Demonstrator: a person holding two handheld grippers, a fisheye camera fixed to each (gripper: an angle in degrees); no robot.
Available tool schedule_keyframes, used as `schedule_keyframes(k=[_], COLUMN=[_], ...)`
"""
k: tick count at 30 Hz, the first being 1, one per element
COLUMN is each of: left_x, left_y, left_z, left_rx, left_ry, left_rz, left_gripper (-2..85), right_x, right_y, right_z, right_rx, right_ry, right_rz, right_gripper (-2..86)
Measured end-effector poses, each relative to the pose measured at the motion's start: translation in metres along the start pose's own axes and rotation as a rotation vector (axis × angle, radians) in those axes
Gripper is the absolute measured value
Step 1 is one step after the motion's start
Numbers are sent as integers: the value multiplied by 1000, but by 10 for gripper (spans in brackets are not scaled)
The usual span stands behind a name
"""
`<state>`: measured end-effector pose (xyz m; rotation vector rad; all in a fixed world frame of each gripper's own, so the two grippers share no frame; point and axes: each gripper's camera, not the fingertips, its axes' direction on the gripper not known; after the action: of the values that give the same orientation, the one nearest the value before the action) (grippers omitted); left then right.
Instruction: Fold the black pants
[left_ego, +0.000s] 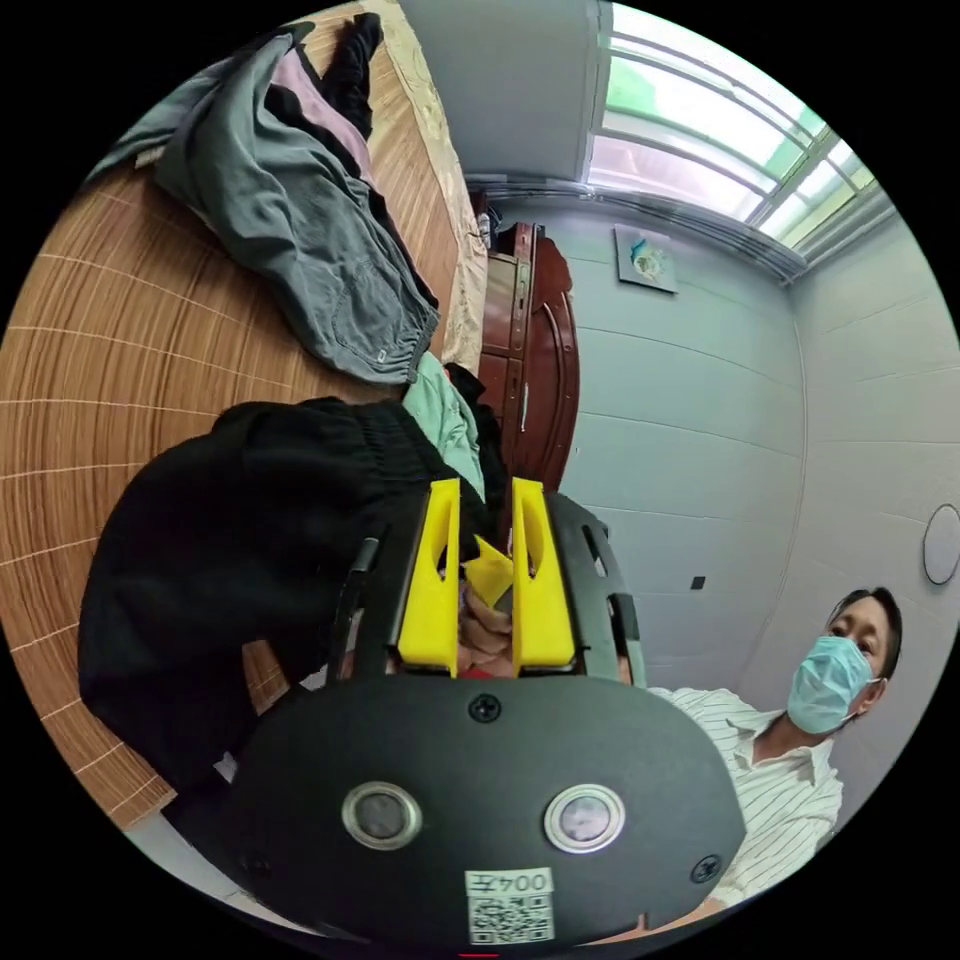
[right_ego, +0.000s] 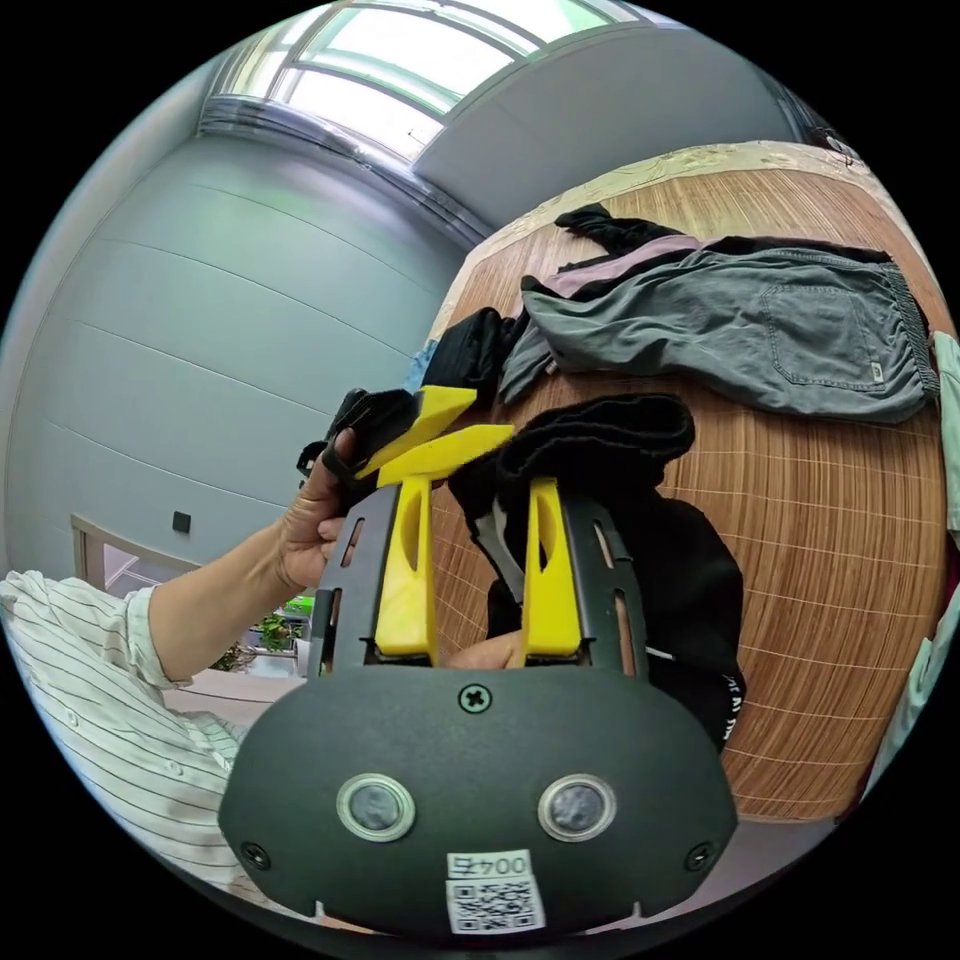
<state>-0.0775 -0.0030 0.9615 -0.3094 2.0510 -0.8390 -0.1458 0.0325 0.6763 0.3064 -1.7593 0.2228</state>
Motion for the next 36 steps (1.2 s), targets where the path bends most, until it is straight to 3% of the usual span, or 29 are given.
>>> schedule_keyframes(k=[5, 10, 13, 15, 19, 23, 27, 36], left_x=[-41, -90, -109, -123, -145, -167, -181, -214], left_y=[-11, -17, -11, -2, 0, -3, -1, 12], left_z=[-9, -17, -35, -55, -65, -60, -44, -12], left_rx=[56, 104, 205, 282, 262, 268, 254, 293], left_ry=[73, 146, 88, -51, -267, -400, -558, -588], left_rz=[-108, -153, -136, -129, -115, -104, -61, -10], left_gripper=[90, 82, 75, 71, 74, 82, 92, 100], right_x=[22, 82, 113, 132, 168, 167, 183, 181], right_y=[41, 81, 108, 123, 155, 181, 184, 187], right_z=[-5, -3, 5, 11, 23, 57, 91, 174], right_rx=[40, 30, -15, -44, -82, -143, -254, -713], right_ry=[133, 58, 127, 183, 289, 423, 401, 235], right_rz=[-1, 67, 76, 81, 83, -139, -319, -1005], right_gripper=[140, 100, 63, 57, 68, 79, 81, 122])
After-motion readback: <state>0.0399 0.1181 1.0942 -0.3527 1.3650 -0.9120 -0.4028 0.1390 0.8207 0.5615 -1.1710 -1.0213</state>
